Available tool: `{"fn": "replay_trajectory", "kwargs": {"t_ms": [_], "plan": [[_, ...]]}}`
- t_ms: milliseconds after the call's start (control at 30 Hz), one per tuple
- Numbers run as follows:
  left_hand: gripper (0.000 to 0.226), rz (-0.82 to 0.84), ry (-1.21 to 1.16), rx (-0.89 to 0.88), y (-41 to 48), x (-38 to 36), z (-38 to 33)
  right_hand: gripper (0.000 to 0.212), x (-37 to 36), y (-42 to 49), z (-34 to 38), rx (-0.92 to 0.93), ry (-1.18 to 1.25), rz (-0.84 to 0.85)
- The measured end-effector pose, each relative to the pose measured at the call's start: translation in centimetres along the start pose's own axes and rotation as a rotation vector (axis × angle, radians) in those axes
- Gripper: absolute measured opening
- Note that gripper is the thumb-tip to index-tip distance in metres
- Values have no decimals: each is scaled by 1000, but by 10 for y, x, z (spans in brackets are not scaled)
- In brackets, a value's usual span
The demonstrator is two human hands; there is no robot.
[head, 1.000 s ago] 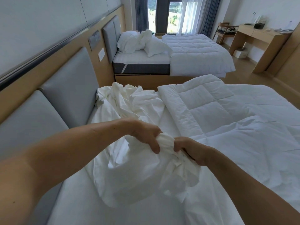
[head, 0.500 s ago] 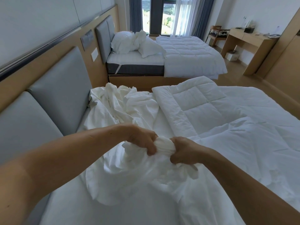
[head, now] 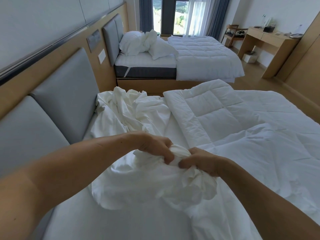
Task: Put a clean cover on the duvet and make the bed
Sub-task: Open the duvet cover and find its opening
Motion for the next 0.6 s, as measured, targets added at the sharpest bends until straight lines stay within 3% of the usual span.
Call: {"fn": "replay_trajectory", "kwargs": {"t_ms": [100, 200, 267, 333, 467, 600], "plan": [[22, 11, 72, -10, -1, -3, 0, 35, 0, -4, 2, 4, -132, 47], [35, 19, 209, -30, -4, -5, -7, 31, 3, -2, 2, 36, -221, -2], [38, -2, 338, -50, -4, -2, -12, 28, 1, -2, -1, 67, -186, -24], [20, -35, 431, -79, -1, 2, -17, 24, -1, -2, -4, 89, -119, -22], [19, -107, 455, -131, 6, 10, -24, 31, -1, -6, -7, 91, 54, -7], [15, -87, 457, -150, 11, 6, -25, 37, -1, -6, -11, 72, 72, -8]]}}
Point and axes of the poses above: each hand's wrist, its own y-axis towards the middle knuckle, its own x-axis out of the back of the hand, z = x × y, the point moved 9 cm from there along y, towards the middle knuckle, and after that the axes turned 9 degrees about -z, right-handed, at the moved point
